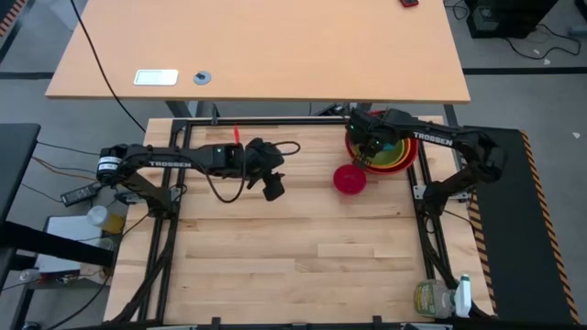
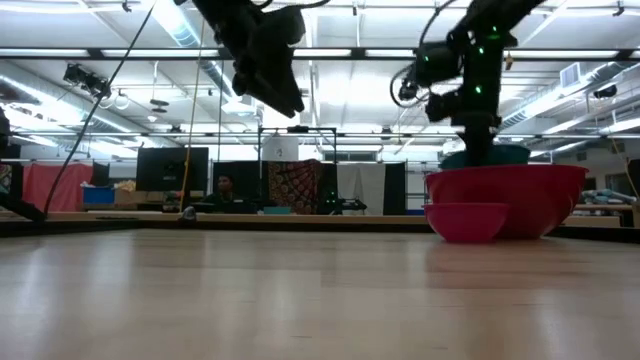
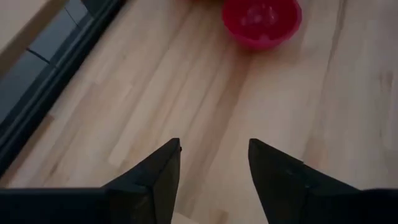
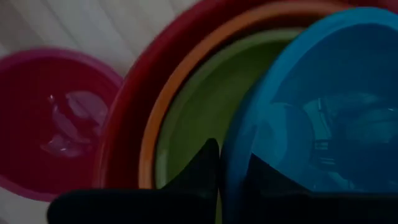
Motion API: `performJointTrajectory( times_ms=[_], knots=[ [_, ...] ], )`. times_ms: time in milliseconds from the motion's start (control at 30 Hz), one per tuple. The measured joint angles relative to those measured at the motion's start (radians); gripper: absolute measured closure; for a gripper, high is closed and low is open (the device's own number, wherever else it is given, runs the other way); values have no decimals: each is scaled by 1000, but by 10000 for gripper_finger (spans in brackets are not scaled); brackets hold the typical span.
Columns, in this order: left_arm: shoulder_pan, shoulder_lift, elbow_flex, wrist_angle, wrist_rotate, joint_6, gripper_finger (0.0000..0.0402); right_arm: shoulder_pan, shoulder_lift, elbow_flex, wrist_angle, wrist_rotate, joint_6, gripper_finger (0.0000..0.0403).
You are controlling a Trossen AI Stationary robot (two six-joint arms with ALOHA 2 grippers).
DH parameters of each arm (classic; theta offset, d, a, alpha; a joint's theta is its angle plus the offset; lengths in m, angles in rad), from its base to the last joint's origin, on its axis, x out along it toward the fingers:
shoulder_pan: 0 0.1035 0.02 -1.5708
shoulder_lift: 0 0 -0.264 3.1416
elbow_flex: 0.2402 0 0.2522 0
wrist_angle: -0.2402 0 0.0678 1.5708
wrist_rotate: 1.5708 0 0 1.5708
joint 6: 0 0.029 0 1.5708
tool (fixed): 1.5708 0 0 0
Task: Nest bowls inside each other
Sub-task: Stack the blue bowl into the green bowl, then stack the pink bowl into the blue bowl
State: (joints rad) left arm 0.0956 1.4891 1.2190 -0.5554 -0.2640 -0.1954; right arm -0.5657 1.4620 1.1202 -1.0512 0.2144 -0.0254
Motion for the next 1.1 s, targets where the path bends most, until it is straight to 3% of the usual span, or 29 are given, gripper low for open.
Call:
performJointTrajectory(
  times_ms=[300,533,700,800,900,1100],
  knots=[
    [-34,0,0,6,20,-3,219,-59,0,-167,168,-80,-13,352],
    [-29,0,0,17,50,0,219,-123,0,-123,112,-210,-1,242],
    [-18,0,0,33,103,5,219,-120,0,31,-73,-168,26,176],
    [-12,0,0,33,110,7,219,-84,0,142,-156,-129,33,155],
    [-6,0,0,37,110,7,219,-16,0,217,-165,-174,25,147],
    [-3,0,0,51,111,5,219,214,0,199,-55,-235,-30,156]
  ],
)
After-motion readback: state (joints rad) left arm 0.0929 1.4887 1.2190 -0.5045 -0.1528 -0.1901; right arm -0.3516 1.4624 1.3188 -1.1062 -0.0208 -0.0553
